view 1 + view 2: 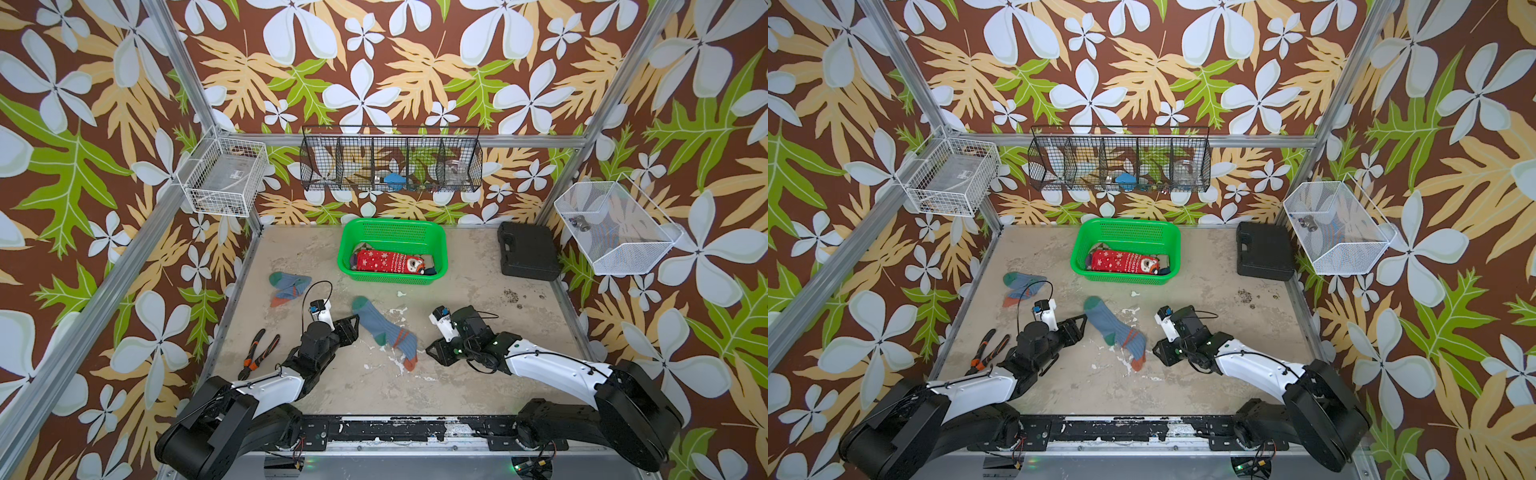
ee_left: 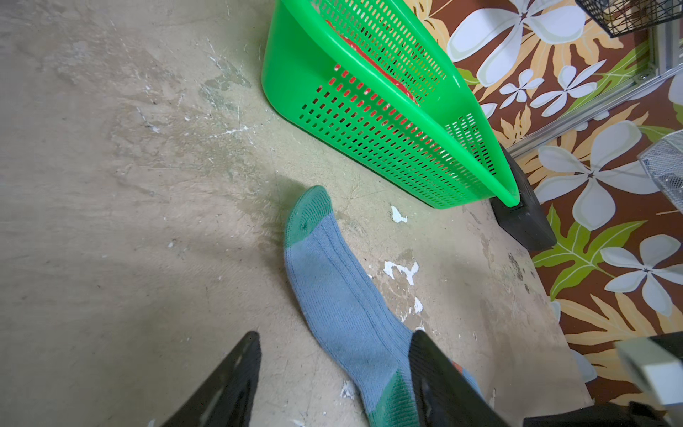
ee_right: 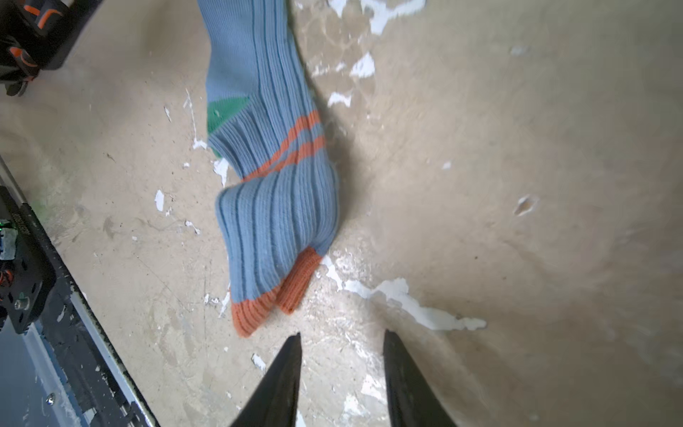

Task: Place the socks together as a pair
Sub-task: Flatten out the sock at the center of the board.

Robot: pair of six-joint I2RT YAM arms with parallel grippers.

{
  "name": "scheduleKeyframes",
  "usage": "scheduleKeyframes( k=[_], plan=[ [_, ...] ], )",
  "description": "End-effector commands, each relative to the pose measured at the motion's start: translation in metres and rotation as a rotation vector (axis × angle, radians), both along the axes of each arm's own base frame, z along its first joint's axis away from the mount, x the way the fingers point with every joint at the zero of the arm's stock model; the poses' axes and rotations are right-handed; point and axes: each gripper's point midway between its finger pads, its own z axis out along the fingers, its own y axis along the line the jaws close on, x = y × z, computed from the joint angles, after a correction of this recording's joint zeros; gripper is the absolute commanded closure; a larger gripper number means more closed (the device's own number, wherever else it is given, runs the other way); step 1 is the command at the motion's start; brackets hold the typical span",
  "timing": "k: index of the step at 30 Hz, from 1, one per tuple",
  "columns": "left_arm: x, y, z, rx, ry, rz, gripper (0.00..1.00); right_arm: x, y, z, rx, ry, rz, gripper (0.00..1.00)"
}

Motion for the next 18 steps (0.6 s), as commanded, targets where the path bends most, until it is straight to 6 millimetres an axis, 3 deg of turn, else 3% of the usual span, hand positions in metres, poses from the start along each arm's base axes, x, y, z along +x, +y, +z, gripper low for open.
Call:
scheduleKeyframes(
  k=[1,9,18],
  plan=[
    [0.0,0.0,0.004,0.003,-0.018,-0.002,0.34,-0.002,0.017,0.007,0.126,0.018,0.009,0.66],
    [0.002,-0.003,-0.002,-0.004,-0.004,-0.012,0.34,-0.006,0.023,0.003,0.151,0.033,0.011,0.7],
    [0.001,-0.004,-0.003,-0.005,-0.002,-0.017,0.34,-0.005,0.038,-0.019,0.036,0.024,0.022,0.71]
  ],
)
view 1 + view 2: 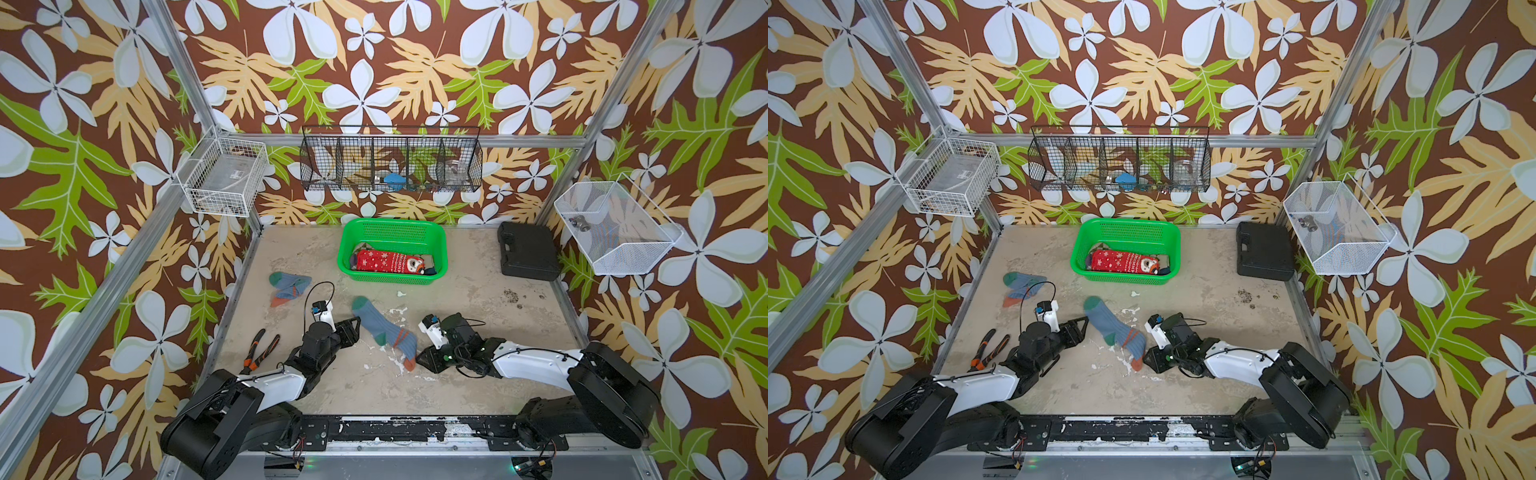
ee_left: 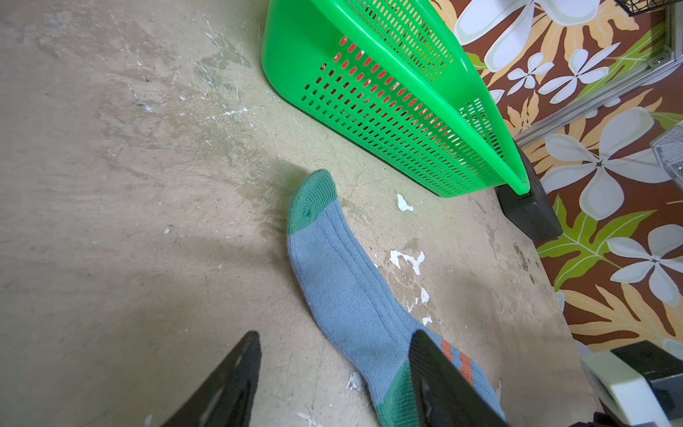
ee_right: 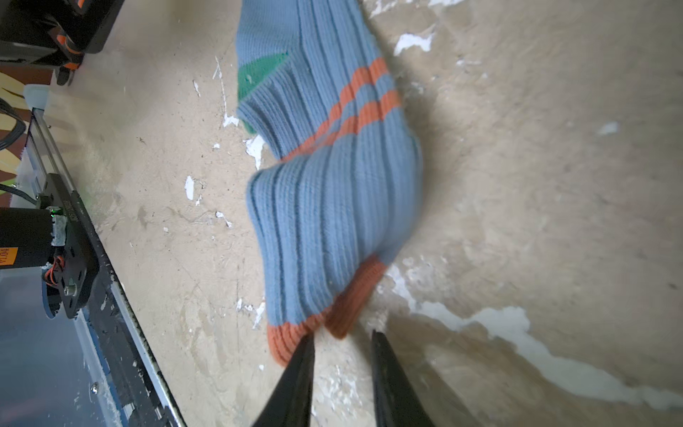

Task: Place the socks together as a pair
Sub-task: Flatten out the sock at the center of the board.

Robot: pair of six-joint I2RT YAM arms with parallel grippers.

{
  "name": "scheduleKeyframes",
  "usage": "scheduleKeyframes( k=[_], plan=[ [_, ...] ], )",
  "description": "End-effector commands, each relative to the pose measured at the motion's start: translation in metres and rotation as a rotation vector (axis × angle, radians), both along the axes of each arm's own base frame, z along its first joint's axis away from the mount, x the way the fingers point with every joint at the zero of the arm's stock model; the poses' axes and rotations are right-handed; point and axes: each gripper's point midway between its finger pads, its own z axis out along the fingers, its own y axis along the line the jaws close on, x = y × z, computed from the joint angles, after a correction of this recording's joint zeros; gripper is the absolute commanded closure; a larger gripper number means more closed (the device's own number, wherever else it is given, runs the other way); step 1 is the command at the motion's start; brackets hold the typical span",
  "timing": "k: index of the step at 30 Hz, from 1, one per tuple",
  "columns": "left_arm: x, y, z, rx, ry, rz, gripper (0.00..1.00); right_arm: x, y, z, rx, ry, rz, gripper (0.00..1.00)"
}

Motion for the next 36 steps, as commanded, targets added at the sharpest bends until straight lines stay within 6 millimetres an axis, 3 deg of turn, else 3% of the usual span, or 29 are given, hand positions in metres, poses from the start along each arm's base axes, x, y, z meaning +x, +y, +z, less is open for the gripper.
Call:
scheduleKeyframes(
  k=[1,6,16,20,25,28,32,36],
  plan=[
    [0.003,0.0,0.009,-0.011,-0.031,0.003,0.34,0.009,0.002,-0.003,-0.045,-0.039,-0.021,0.71],
    [0.003,0.0,0.009,-0.005,-0.032,0.006,0.34,0.01,0.007,-0.004,-0.087,-0.057,-0.016,0.73],
    [0.003,0.0,0.009,-0.006,-0.031,0.004,0.34,0.013,0.004,-0.021,-0.17,-0.061,-0.039,1.0],
    [0.002,0.001,0.011,-0.001,-0.035,0.007,0.34,0.019,-0.003,-0.003,-0.22,-0.112,-0.04,1.0],
    [0.002,0.002,0.014,-0.002,-0.044,0.008,0.34,0.041,-0.042,0.035,-0.456,-0.248,-0.09,1.0],
    [0.003,-0.001,0.012,-0.009,-0.038,-0.002,0.34,0.053,-0.064,0.047,-0.605,-0.299,-0.115,1.0],
    [0.003,-0.004,0.01,-0.015,-0.028,-0.015,0.34,0.061,-0.078,0.04,-0.737,-0.31,-0.122,1.0],
    [0.002,-0.003,0.009,-0.002,-0.024,-0.014,0.34,0.065,-0.087,0.024,-0.826,-0.295,-0.147,0.84]
  ],
)
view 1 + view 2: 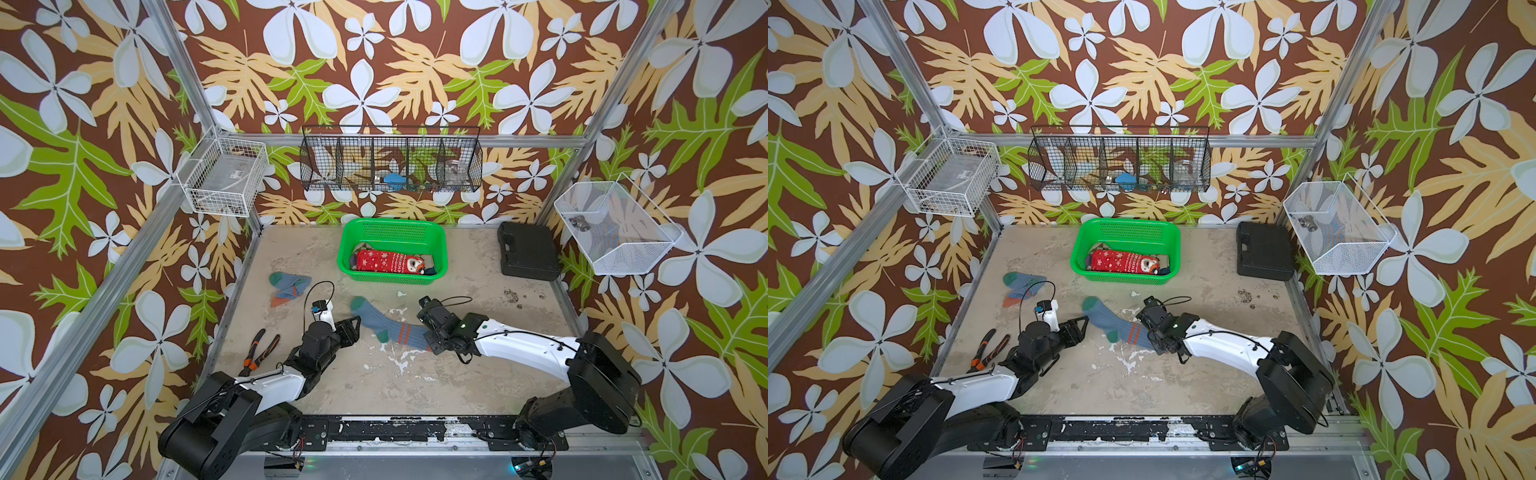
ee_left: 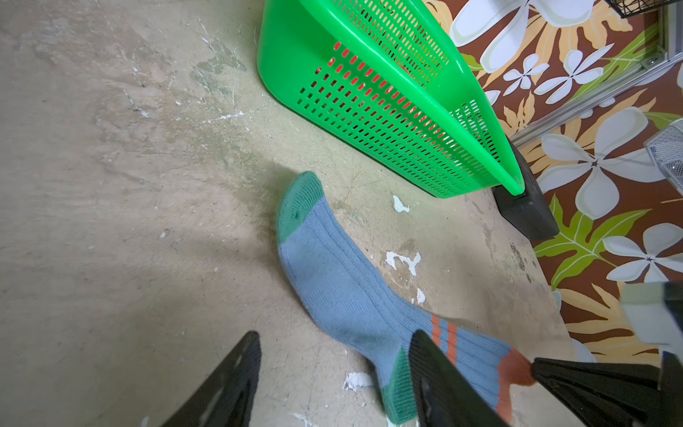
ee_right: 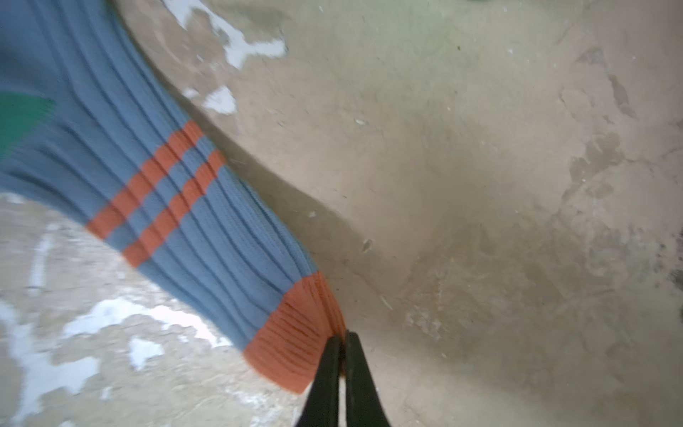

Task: Place the socks together as a pair
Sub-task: Flatten out the sock at the center of the board, then pick up the sock from the center of the board.

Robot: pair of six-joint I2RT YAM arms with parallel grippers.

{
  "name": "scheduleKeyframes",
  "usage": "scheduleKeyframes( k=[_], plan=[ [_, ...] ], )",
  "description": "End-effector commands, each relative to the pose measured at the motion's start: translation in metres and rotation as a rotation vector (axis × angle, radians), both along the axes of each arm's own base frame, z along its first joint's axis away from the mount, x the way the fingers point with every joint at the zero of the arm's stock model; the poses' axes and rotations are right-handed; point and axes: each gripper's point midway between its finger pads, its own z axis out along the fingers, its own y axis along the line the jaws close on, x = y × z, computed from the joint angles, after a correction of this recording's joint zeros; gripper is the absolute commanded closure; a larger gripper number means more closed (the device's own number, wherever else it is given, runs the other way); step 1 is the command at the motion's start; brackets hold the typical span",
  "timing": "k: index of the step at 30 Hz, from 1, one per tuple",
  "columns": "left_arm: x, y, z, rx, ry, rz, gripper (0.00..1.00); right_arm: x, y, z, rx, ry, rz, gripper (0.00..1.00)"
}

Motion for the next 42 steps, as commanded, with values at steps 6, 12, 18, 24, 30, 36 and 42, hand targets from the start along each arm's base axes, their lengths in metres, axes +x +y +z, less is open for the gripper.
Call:
scheduleKeyframes(
  k=[6,12,18,24,30,36,42],
  plan=[
    [0.004,0.002,0.011,0.008,-0.038,0.014,0.34,0.005,0.008,0.027,0.032,-0.105,-0.038,0.65],
    [0.009,0.001,0.03,0.003,-0.073,0.018,0.33,-0.011,0.081,0.025,0.394,-0.061,0.097,0.63],
    [0.009,0.013,0.044,0.031,-0.101,0.066,0.28,-0.021,0.083,-0.029,0.595,0.116,0.06,0.66],
    [0.014,0.032,0.075,0.056,-0.178,0.146,0.26,-0.023,0.019,-0.035,0.64,0.115,-0.092,0.68],
    [0.033,0.065,0.089,0.07,-0.177,0.249,0.0,0.013,-0.039,-0.012,0.699,-0.015,-0.229,0.69],
    [0.058,0.129,0.091,0.212,-0.11,0.425,0.0,0.068,-0.067,-0.003,0.723,0.001,-0.288,0.71],
    [0.089,0.184,0.068,0.375,0.034,0.579,0.03,0.071,-0.043,0.062,0.764,-0.132,-0.167,0.66]
  ],
)
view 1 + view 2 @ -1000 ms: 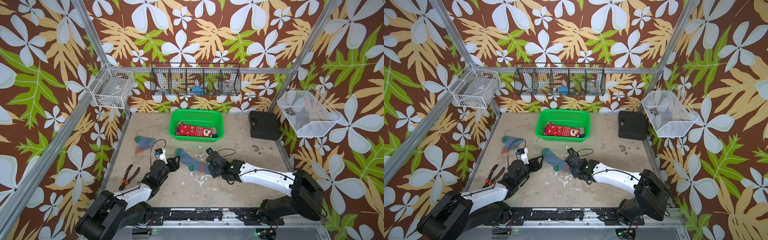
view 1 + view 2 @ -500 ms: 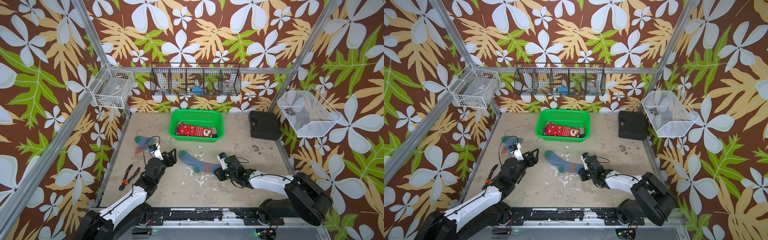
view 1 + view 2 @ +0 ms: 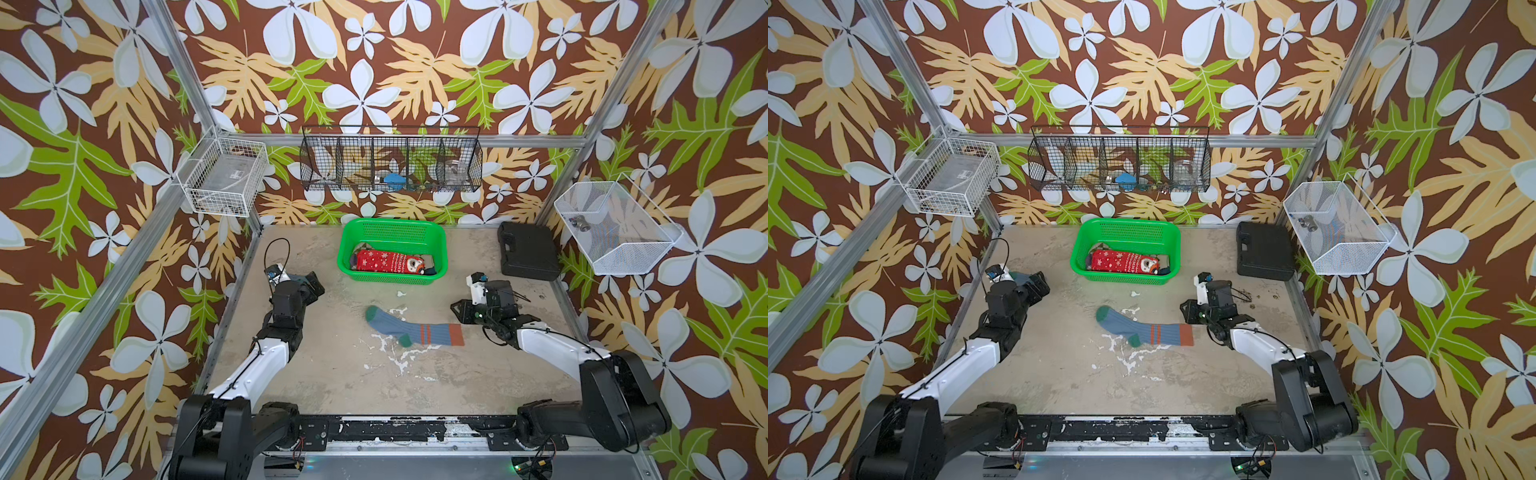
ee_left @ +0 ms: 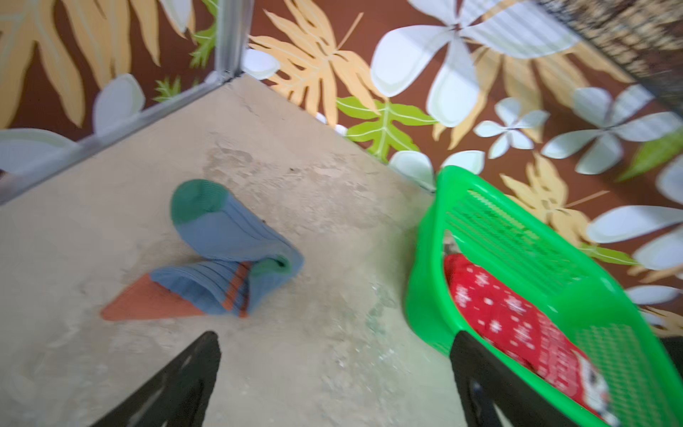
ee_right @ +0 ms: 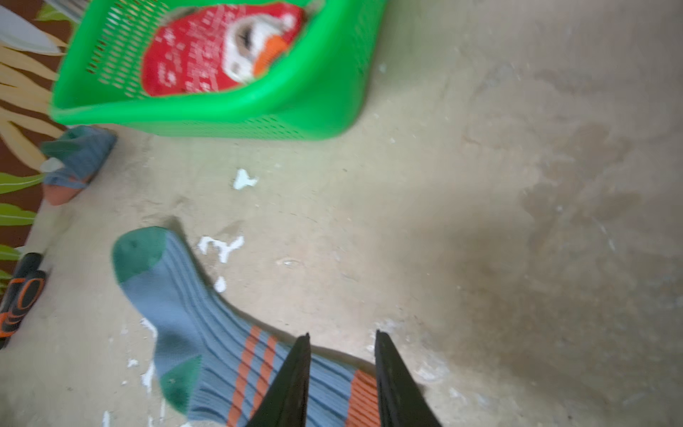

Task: Place the socks together as a pair
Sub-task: Pick up the sock from the center of the board.

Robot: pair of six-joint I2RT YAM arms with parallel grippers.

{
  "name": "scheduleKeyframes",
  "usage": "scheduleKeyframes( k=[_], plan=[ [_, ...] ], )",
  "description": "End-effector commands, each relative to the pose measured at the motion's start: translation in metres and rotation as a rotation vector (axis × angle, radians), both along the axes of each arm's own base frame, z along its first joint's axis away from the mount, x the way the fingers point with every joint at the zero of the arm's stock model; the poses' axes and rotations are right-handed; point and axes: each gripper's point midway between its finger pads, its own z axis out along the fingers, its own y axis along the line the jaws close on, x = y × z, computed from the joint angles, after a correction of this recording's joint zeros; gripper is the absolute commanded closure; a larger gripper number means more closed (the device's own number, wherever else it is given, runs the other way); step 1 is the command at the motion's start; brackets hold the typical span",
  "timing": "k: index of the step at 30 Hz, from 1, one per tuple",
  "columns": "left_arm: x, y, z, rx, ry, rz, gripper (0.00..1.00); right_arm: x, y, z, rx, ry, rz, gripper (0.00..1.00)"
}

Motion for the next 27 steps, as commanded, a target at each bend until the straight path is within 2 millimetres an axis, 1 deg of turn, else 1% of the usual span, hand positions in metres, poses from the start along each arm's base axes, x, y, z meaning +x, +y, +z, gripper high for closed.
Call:
scheduleKeyframes(
  k=[1,4,6,8,12,15,18,21,24,25,26,27],
  plan=[
    [0.011,0.025,-0.019,0.064,0.111,0.061,0.04,-0.007,0.008,0.021,-0.024,-0.049,0.055,0.65],
    [0.029,0.042,-0.035,0.0,0.18,0.083,0.05,-0.017,0.007,0.033,-0.02,-0.076,0.07,0.63],
    [0.038,0.049,-0.049,-0.068,0.213,0.077,0.06,-0.023,0.005,0.036,-0.021,-0.085,0.075,0.61],
    [0.046,0.048,-0.064,-0.095,0.25,0.06,0.06,-0.027,0.006,0.039,-0.012,-0.091,0.085,0.6],
    [0.061,0.037,-0.09,-0.139,0.31,-0.003,0.08,-0.031,0.013,0.044,0.019,-0.097,0.119,0.6],
    [0.065,0.03,-0.096,-0.162,0.316,-0.036,0.14,-0.033,0.017,0.042,0.041,-0.088,0.14,0.62],
    [0.068,0.029,-0.09,-0.159,0.296,-0.042,0.3,-0.035,0.02,0.042,0.057,-0.086,0.152,0.63],
    [0.072,0.025,-0.091,-0.173,0.289,-0.062,0.55,-0.036,0.021,0.042,0.064,-0.084,0.159,0.67],
    [0.073,0.011,-0.094,-0.187,0.289,-0.101,0.76,-0.038,0.022,0.045,0.067,-0.09,0.165,0.7],
    [0.073,0.005,-0.093,-0.192,0.281,-0.115,0.85,-0.039,0.021,0.047,0.065,-0.093,0.166,0.71],
    [0.07,-0.001,-0.092,-0.194,0.274,-0.127,0.91,-0.039,0.021,0.048,0.063,-0.094,0.166,0.72],
    [0.067,-0.009,-0.088,-0.195,0.259,-0.146,0.94,-0.04,0.02,0.05,0.063,-0.098,0.163,0.73]
  ],
)
